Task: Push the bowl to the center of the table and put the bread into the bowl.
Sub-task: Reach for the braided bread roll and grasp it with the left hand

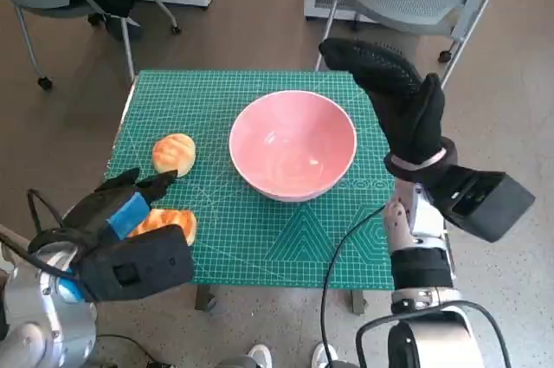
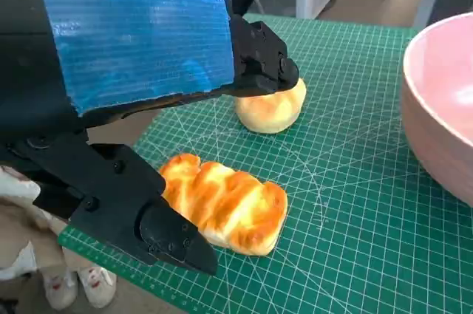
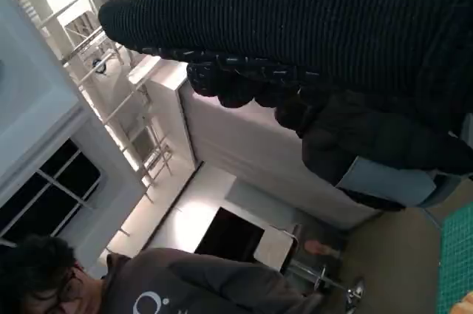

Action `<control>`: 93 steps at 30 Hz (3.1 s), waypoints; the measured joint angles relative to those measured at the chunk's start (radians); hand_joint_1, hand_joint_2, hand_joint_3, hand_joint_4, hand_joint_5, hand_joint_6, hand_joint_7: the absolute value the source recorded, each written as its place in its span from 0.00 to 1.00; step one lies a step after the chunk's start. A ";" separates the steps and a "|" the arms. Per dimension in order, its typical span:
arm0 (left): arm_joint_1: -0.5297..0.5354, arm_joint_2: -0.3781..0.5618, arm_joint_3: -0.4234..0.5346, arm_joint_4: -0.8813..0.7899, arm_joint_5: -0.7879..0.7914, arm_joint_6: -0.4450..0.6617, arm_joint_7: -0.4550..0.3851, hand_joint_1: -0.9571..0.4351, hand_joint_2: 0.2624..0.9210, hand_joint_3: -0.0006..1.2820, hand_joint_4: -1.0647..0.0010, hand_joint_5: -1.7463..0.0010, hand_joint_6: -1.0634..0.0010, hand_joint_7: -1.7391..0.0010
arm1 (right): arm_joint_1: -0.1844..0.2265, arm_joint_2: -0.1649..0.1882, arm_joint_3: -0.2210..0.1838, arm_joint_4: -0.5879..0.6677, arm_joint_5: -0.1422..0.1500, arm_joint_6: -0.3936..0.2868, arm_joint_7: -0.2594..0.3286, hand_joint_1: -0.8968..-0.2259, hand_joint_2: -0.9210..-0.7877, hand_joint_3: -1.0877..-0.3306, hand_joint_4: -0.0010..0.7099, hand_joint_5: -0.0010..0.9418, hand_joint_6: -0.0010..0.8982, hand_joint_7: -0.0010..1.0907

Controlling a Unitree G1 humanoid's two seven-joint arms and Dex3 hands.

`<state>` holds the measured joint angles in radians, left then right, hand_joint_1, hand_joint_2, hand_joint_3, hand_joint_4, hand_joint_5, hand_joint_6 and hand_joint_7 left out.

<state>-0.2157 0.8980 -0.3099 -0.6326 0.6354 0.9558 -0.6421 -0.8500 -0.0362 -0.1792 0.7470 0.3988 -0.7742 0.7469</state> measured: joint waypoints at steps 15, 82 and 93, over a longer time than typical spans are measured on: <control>-0.019 -0.050 -0.042 0.139 0.035 -0.041 0.001 0.52 0.64 0.00 0.88 1.00 0.72 1.00 | 0.000 -0.001 -0.001 0.000 0.000 0.012 0.012 0.30 0.00 0.34 0.09 0.00 0.00 0.25; -0.144 -0.224 -0.095 0.649 0.106 -0.210 0.041 0.95 0.40 0.55 0.38 0.32 0.53 0.99 | 0.002 -0.004 -0.006 -0.037 0.010 0.024 0.027 0.28 0.00 0.34 0.09 0.00 0.00 0.23; -0.135 -0.234 -0.095 0.692 0.154 -0.267 0.171 0.71 0.49 0.57 0.49 0.09 0.39 0.37 | 0.008 -0.004 -0.005 -0.050 0.010 0.030 0.027 0.27 0.00 0.34 0.09 0.00 0.00 0.23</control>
<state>-0.3504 0.6644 -0.4048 0.0591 0.7891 0.6891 -0.4710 -0.8419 -0.0407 -0.1840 0.6969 0.4091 -0.7443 0.7740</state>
